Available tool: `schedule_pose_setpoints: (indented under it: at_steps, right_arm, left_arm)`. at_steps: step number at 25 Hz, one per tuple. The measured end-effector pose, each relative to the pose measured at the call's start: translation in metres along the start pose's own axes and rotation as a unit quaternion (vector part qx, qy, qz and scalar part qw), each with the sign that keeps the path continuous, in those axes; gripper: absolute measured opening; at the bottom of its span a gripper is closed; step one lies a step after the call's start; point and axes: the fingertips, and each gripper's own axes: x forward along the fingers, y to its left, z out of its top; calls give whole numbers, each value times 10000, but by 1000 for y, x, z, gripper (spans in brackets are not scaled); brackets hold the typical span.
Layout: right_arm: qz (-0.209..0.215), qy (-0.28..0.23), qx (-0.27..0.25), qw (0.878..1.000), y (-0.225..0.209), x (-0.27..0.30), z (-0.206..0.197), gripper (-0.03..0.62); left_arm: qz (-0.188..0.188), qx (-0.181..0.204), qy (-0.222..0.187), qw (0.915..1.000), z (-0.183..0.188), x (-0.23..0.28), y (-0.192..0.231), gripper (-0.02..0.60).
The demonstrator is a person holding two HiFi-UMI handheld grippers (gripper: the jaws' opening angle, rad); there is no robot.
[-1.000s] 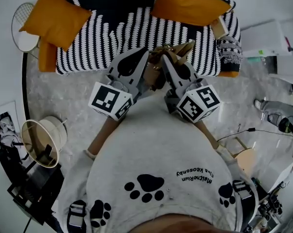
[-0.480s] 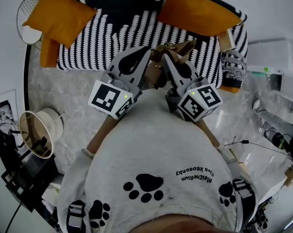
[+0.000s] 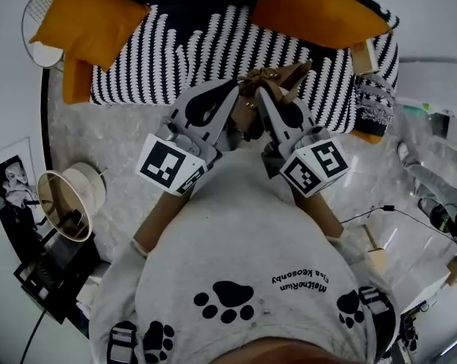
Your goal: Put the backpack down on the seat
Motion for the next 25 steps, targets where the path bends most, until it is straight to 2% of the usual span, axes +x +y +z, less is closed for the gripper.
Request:
schedule_pose_setpoints:
  at_steps: [6, 11, 14, 19, 25]
  right_arm:
    - [-203, 138, 41, 9997, -22, 12, -13, 34]
    - [-298, 201, 66, 9993, -44, 34, -28, 32]
    - [-288, 322, 43, 9991, -62, 54, -52, 34]
    - [-263, 478, 139, 9984, -102, 86, -88, 32]
    - [-240, 513, 99, 9983, -111, 89, -99, 34]
  left_arm:
    - [-342, -145, 204, 9991, -25, 14, 11, 20]
    - [-597, -334, 305, 9972, -59, 29, 35, 20]
    - [-696, -417, 396, 9959, -91, 39, 57, 20]
    - [-713, -504, 464, 9951, -140, 63, 97, 20]
    - [-574, -712, 311, 9953, -149, 73, 103, 20]
